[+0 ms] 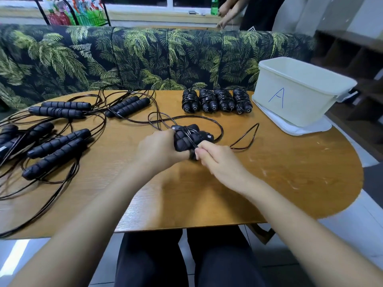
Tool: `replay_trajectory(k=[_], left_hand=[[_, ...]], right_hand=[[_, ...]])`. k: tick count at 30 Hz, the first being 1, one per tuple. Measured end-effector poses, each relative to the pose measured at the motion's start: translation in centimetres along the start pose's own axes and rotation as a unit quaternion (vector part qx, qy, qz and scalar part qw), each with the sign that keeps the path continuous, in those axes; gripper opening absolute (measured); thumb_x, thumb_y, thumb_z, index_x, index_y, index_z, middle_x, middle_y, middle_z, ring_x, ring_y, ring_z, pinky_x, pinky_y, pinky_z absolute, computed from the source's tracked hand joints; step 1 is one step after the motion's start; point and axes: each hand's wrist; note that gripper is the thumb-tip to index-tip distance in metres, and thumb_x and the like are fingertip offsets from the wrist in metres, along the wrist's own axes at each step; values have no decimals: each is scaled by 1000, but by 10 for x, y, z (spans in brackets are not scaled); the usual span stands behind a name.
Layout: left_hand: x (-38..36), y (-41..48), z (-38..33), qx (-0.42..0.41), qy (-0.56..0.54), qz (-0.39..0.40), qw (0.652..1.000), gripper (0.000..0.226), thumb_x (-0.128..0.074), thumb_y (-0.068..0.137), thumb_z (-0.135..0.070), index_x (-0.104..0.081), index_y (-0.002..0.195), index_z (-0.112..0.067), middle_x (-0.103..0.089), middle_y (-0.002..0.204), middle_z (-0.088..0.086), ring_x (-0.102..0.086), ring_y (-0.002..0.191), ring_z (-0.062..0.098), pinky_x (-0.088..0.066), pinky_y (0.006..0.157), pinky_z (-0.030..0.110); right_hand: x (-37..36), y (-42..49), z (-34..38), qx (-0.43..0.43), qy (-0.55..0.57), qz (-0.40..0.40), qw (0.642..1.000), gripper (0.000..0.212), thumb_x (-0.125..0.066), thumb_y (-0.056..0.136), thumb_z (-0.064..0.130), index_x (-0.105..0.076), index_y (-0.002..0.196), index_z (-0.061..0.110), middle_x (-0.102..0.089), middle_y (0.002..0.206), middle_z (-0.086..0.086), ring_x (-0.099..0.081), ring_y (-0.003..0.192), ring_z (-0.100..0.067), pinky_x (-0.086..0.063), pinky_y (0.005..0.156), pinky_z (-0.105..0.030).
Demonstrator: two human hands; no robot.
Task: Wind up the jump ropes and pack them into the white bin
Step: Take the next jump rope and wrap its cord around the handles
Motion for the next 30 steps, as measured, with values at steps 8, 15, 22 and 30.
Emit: replay_trajectory(k=[8,15,22,30], left_hand=[[-6,-3,4,-55,-342,82,934,44,-69,48,-45,-63,82,-17,-56,61,-6,-46,54,7,-38,51,25],[1,-1,10,-145,-234,178,945,49,-70,52,-55,-65,83,-18,-60,65,8,-47,54,9,-40,57,29],[-8,-10,-4,-197,-148,-52,968,75,-64,48,-80,-67,95,-22,-66,84,-9,-63,74,13,-52,64,36],[-4,-9,0,-193,-271,42,942,78,-71,57,-69,-42,122,-37,-50,107,-20,-53,95,-9,-47,85,22]], right_hand=[[-7,-20,-24,-131,357,5,925,22,-55,95,10,-51,117,12,-68,74,6,-46,58,-12,-45,71,-27],[7,-20,-37,-21,359,63,931,88,-65,83,-7,-31,142,49,-51,133,16,-41,63,-27,-45,51,-21],[9,-27,-28,-28,395,-48,917,65,-63,81,-10,-43,128,31,-66,93,13,-55,59,0,-35,45,-13],[23,-33,-32,12,379,-67,923,66,-71,71,-1,-58,112,48,-57,115,-7,-64,80,-3,-44,54,-9]])
Point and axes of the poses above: each hand's wrist, its own y-axis towards the middle knuckle, its own x-axis out of the back of the hand, z = x × y
